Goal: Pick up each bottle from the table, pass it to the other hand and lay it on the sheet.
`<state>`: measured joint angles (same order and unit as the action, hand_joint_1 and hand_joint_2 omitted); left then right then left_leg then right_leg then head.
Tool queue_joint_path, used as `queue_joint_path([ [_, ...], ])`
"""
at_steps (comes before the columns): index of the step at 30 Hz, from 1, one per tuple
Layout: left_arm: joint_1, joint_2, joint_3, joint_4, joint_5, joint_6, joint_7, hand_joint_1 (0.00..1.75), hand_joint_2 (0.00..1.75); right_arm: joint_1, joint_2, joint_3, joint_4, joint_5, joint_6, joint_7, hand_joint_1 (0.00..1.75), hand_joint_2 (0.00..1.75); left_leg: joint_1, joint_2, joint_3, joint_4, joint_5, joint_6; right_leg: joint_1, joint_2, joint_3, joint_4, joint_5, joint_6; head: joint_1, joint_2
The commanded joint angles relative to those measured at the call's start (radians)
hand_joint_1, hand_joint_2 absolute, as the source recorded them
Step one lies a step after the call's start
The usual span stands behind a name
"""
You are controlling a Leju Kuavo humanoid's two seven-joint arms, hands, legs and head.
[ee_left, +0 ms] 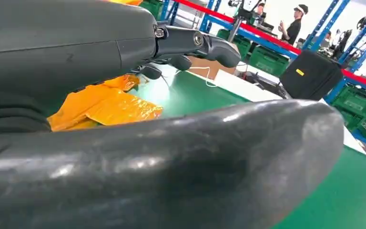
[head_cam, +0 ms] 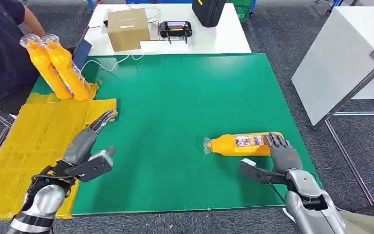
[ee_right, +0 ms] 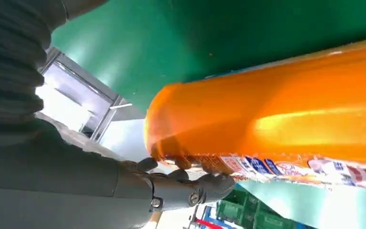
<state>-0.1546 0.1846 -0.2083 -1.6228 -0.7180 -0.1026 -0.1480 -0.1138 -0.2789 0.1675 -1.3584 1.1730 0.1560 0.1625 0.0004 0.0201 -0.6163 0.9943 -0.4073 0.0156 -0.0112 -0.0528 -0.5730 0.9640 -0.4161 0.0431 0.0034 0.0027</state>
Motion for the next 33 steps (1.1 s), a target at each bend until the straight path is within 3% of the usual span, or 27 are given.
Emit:
queue_joint_path([
  [1, -0.036, -0.005, -0.01, 0.059, 0.012, -0.014, 0.009, 0.0, 0.0, -0.053, -0.012, 0.062, 0.16, 0.038, 0.049, 0.03, 0.0, 1.75, 0.001, -0.001, 0.003, -0.001, -0.001, -0.001, 0.0, 0.003, 0.004, -0.002, 0.0, -0.001, 0.0, 0.0],
  [4, -0.041, -0.007, -0.014, 0.063, 0.012, -0.014, 0.009, 0.0, 0.0, -0.059, -0.018, 0.069, 0.178, 0.051, 0.067, 0.038, 0.0, 1.75, 0.001, -0.002, 0.006, -0.001, -0.002, -0.001, 0.0, 0.004, 0.006, -0.001, -0.002, -0.002, 0.0, 0.0],
  [6, -0.081, -0.016, -0.034, 0.074, 0.021, -0.028, 0.02, 0.0, 0.0, -0.072, -0.041, 0.089, 0.209, 0.037, 0.153, 0.018, 0.0, 1.75, 0.001, -0.003, 0.007, -0.001, -0.001, -0.001, 0.001, 0.003, 0.007, -0.002, -0.001, -0.002, 0.0, 0.0],
  [7, -0.097, -0.014, -0.046, 0.09, 0.026, -0.032, 0.025, 0.0, 0.0, -0.067, -0.068, 0.101, 0.227, -0.017, 0.217, -0.034, 1.75, 1.75, 0.001, -0.003, 0.005, -0.001, -0.001, -0.001, 0.0, 0.001, 0.006, -0.002, -0.001, -0.001, 0.0, 0.0],
  [11, -0.148, -0.014, -0.079, 0.121, 0.053, -0.036, 0.023, 0.0, 0.0, -0.024, -0.151, 0.168, 0.258, -0.085, 0.226, -0.135, 1.75, 1.75, 0.002, -0.01, 0.009, -0.001, 0.0, -0.001, 0.001, -0.003, 0.011, -0.004, -0.002, -0.001, 0.0, 0.0],
  [13, -0.151, -0.006, -0.085, 0.128, 0.068, -0.041, 0.028, 0.0, 0.0, -0.025, -0.165, 0.197, 0.252, -0.11, 0.234, -0.136, 1.75, 1.75, 0.002, -0.01, 0.014, 0.0, -0.001, 0.0, 0.001, -0.005, 0.005, -0.004, -0.003, -0.001, 0.001, 0.0],
  [21, -0.134, 0.002, -0.078, 0.163, 0.077, -0.024, 0.0, 0.0, 0.0, -0.042, -0.163, 0.206, 0.296, -0.122, 0.227, -0.132, 1.75, 1.75, 0.003, 0.0, 0.035, -0.002, -0.008, 0.0, 0.002, 0.002, 0.023, -0.008, -0.005, -0.003, 0.0, 0.0],
  [24, -0.14, -0.003, -0.086, 0.144, 0.077, -0.027, 0.009, 0.0, 0.0, -0.051, -0.165, 0.228, 0.287, -0.103, 0.212, -0.114, 1.75, 1.75, 0.003, -0.003, 0.034, -0.003, -0.006, 0.0, 0.002, 0.001, 0.023, -0.009, -0.005, -0.003, 0.0, 0.0],
  [26, -0.138, -0.003, -0.088, 0.13, 0.077, -0.027, 0.021, 0.0, 0.0, -0.055, -0.15, 0.24, 0.282, -0.068, 0.185, -0.072, 0.0, 1.75, 0.004, -0.002, 0.035, -0.002, -0.007, 0.0, 0.002, 0.002, 0.025, -0.009, -0.006, -0.003, 0.0, 0.0],
  [30, -0.13, -0.002, -0.084, 0.127, 0.085, -0.027, 0.024, 0.0, 0.0, -0.063, -0.139, 0.255, 0.306, -0.025, 0.159, -0.041, 0.0, 1.75, 0.003, 0.0, 0.035, -0.002, -0.007, 0.0, 0.001, 0.004, 0.025, -0.008, -0.005, -0.002, 0.0, 0.0],
  [33, -0.096, 0.005, -0.063, 0.111, 0.085, -0.021, 0.028, 0.0, 0.0, -0.079, -0.117, 0.24, 0.299, 0.023, 0.068, -0.031, 0.0, 1.75, 0.003, 0.001, 0.036, -0.002, -0.008, 0.001, 0.001, 0.004, 0.026, -0.008, -0.005, -0.001, 0.0, 0.0],
])
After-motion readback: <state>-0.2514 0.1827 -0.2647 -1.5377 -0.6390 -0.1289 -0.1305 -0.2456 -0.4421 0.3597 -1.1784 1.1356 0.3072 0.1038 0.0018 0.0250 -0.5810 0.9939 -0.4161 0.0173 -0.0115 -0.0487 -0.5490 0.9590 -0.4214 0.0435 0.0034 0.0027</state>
